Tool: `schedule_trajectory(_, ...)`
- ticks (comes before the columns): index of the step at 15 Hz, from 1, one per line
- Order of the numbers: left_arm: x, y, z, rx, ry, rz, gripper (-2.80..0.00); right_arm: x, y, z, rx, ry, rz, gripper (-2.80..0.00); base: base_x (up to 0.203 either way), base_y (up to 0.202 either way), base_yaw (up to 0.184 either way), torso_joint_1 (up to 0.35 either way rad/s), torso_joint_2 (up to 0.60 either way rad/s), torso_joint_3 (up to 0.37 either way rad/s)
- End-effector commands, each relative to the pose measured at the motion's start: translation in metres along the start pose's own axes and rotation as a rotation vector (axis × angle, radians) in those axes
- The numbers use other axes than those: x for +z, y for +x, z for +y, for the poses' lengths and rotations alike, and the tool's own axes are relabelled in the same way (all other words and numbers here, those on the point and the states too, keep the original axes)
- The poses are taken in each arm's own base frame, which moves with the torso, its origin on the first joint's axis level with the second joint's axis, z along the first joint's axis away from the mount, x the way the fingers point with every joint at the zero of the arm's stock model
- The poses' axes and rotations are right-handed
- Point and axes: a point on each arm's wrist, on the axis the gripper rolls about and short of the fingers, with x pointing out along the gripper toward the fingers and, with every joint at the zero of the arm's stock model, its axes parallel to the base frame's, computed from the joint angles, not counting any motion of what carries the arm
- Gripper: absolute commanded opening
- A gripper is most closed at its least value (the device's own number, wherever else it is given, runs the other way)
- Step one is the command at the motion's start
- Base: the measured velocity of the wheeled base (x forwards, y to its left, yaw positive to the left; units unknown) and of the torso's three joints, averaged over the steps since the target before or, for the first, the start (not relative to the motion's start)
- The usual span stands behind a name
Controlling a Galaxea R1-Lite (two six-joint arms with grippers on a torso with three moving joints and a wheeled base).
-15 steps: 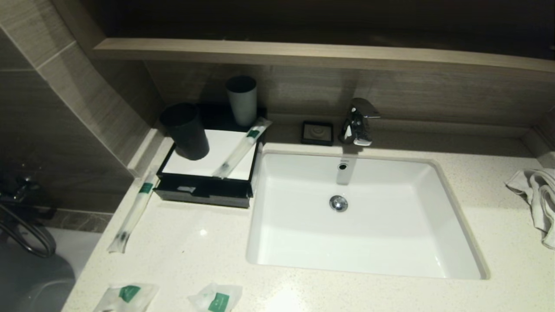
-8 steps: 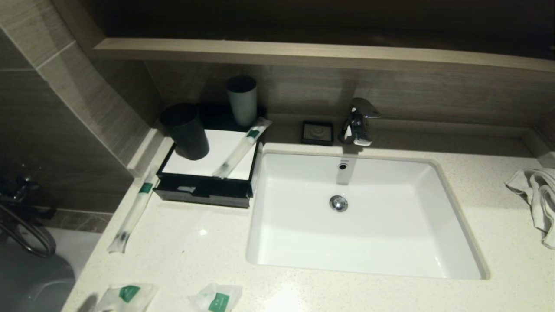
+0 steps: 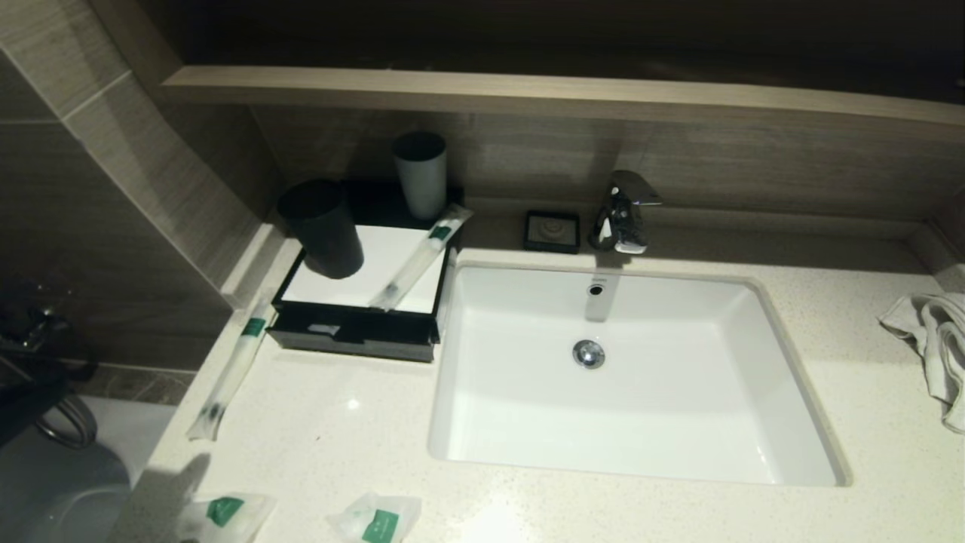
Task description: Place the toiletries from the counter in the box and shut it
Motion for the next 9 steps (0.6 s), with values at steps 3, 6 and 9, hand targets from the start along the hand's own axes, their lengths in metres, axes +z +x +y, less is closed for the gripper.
schedule_trajectory(3, 0.004, 0.035, 0.002, -0.041, -0.015, 0.068, -2.8, 0.0, 0.0, 0.0, 0.0, 0.0, 0.0, -2.8, 0.0, 0.0, 0.0, 0.0, 0.0, 0.0)
schedule_trajectory(6, 0.006, 0.049, 0.0, -0.072, -0.009, 0.08, -2.8, 0.0, 0.0, 0.0, -0.001, 0.0, 0.0, -2.8, 0.0, 0.0, 0.0, 0.0, 0.0, 0.0)
schedule_trajectory(9, 0.008, 0.06, -0.001, -0.085, -0.005, 0.097, -2.8, 0.0, 0.0, 0.0, 0.0, 0.0, 0.0, -2.8, 0.0, 0.0, 0.0, 0.0, 0.0, 0.0)
